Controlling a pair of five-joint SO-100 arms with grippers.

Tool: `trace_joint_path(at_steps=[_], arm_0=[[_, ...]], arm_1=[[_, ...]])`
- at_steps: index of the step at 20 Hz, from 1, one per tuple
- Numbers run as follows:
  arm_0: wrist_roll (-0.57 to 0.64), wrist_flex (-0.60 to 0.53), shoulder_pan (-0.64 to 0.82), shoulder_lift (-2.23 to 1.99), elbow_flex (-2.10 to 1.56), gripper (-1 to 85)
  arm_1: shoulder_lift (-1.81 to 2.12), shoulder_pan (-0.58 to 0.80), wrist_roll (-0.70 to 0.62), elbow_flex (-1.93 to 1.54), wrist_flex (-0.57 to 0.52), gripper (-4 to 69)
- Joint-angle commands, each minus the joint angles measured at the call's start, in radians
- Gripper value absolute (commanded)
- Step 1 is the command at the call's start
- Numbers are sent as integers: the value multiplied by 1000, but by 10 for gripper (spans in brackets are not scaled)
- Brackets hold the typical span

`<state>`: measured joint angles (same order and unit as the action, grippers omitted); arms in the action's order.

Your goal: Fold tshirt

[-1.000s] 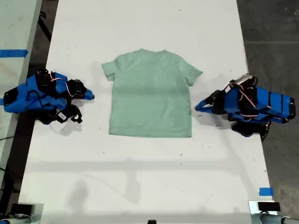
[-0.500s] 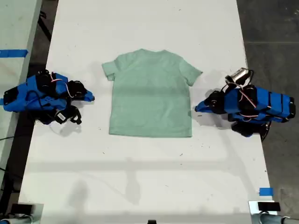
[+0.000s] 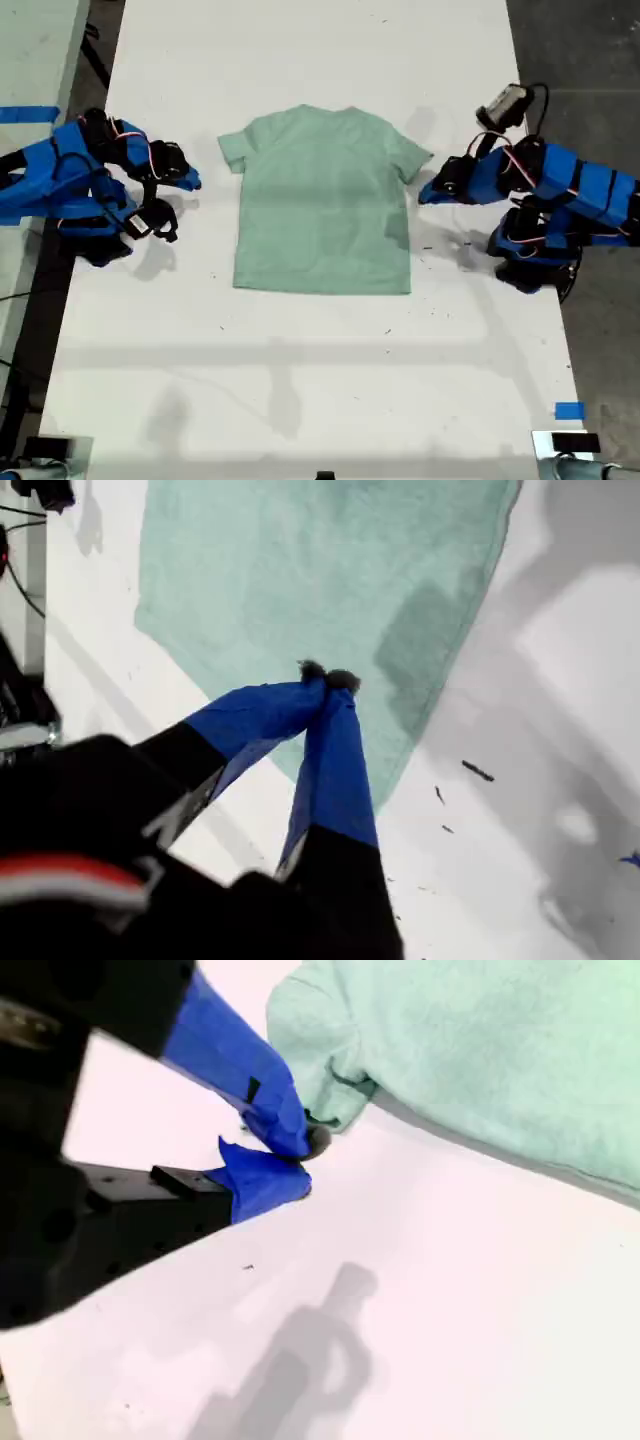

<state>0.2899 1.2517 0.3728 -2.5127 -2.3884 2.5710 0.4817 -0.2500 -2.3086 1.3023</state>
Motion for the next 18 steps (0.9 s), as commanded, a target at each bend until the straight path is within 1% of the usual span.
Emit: trace_joint_path(at_steps=[1, 4, 6, 10, 13, 14, 15, 18], arm_0=[[124, 37, 130, 181, 250, 0], [229, 106, 245, 353, 456, 0], [284, 160, 310, 457, 595, 0], [379, 245, 413, 676, 848, 0], [405, 250, 431, 762, 939, 0], [405, 239, 428, 770, 939, 0], [405, 238, 425, 779, 939, 0], [405, 235, 420, 801, 937, 0]], arm_1=[[-153, 160, -156, 216, 74, -9], [-295, 325, -298, 360, 118, -10], [-382, 410, -370, 445, 132, -10], [-517, 511, -454, 603, 167, -10], [-554, 546, -511, 664, 190, -8], [-568, 551, -531, 666, 192, 48], [-581, 552, -552, 666, 192, 122], [-603, 563, -589, 630, 158, 280]])
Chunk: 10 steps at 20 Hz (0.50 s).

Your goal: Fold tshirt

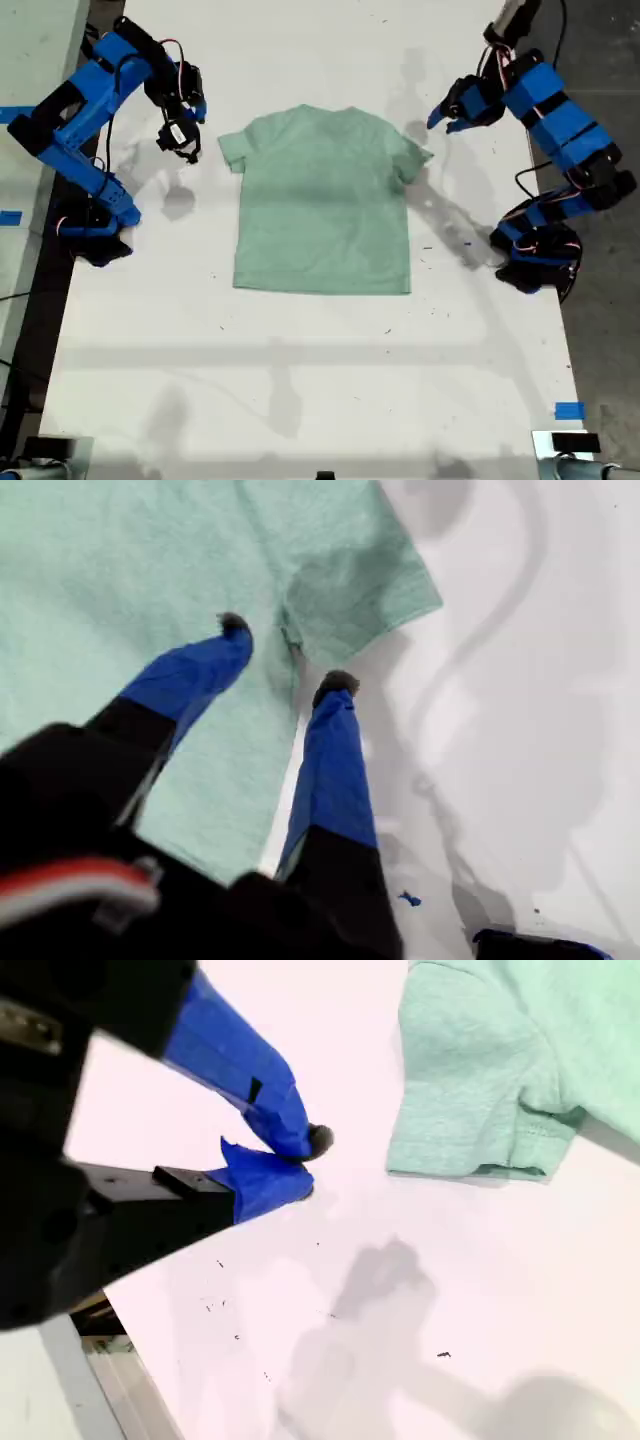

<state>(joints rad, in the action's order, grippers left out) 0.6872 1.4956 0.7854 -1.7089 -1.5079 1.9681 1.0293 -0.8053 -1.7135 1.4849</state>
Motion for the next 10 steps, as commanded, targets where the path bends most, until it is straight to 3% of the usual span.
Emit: trace_joint_path(at_steps=[1, 5, 10], arm_0=[[8, -9, 8, 2, 57, 0], [8, -11, -5, 14, 54, 0], [8, -14, -20, 15, 26, 0]], arm_1=[[-12, 23, -51, 25, -40, 306], [-97, 57, -100, -63, -149, 328], [-255, 91, -129, -209, -371, 333]])
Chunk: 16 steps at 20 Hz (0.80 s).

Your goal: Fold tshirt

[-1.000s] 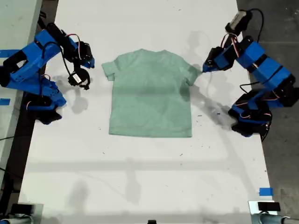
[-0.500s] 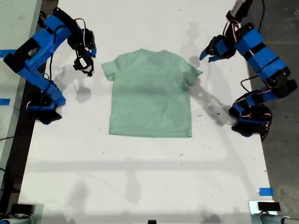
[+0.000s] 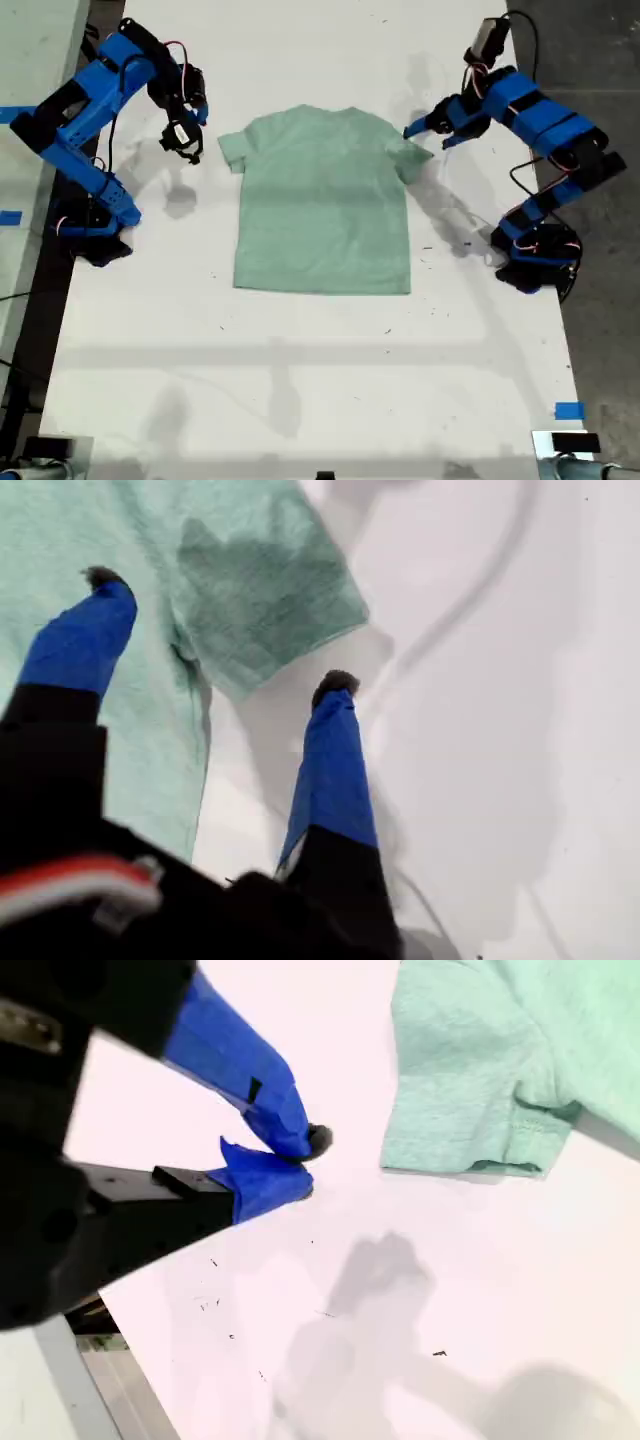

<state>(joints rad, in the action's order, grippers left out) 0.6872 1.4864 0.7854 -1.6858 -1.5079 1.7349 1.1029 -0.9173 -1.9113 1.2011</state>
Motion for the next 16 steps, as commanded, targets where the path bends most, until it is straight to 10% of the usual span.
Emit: trace_joint_path(at_steps=[1, 4, 8, 16], arm_0=[[8, -6, -21, -8, 23, 0], [8, -6, -29, -8, 18, 0], [8, -8, -40, -14, 2, 0], [3, -29, -48, -69, -72, 0]], arm_1=[[-63, 17, -17, -28, -127, 333], [-202, 14, -12, -32, -202, 300], [-339, 14, -11, 48, -201, -7], [-273, -55, -25, 169, -46, -10]])
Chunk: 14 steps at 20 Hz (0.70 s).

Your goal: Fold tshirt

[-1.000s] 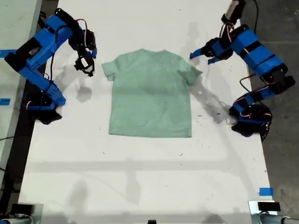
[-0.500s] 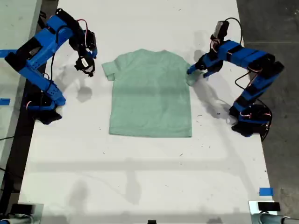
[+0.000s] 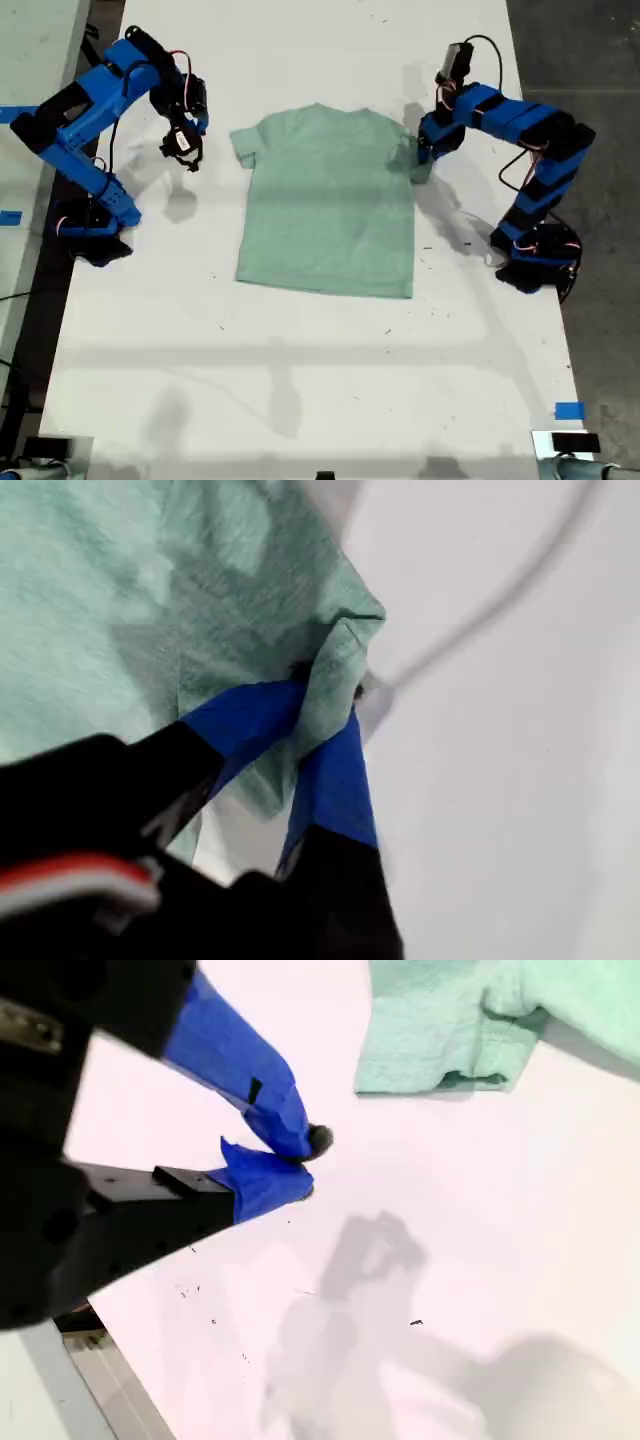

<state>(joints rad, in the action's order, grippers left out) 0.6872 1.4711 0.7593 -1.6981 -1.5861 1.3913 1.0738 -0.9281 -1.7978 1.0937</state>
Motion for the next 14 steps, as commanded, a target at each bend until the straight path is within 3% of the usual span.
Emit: trace_joint_path(at_steps=[1, 4, 7, 14], arm_0=[[3, -14, -21, -64, -2, 0], [3, -14, -21, -75, -12, 0], [-3, -23, -28, -75, -14, 0], [-20, -34, -49, -75, -17, 0]], arm_1=[[97, -48, -5, 91, 92, -10], [172, -153, 57, 230, 152, -10], [178, -299, 155, 393, 140, -11], [-126, -477, 296, 517, -115, -11]])
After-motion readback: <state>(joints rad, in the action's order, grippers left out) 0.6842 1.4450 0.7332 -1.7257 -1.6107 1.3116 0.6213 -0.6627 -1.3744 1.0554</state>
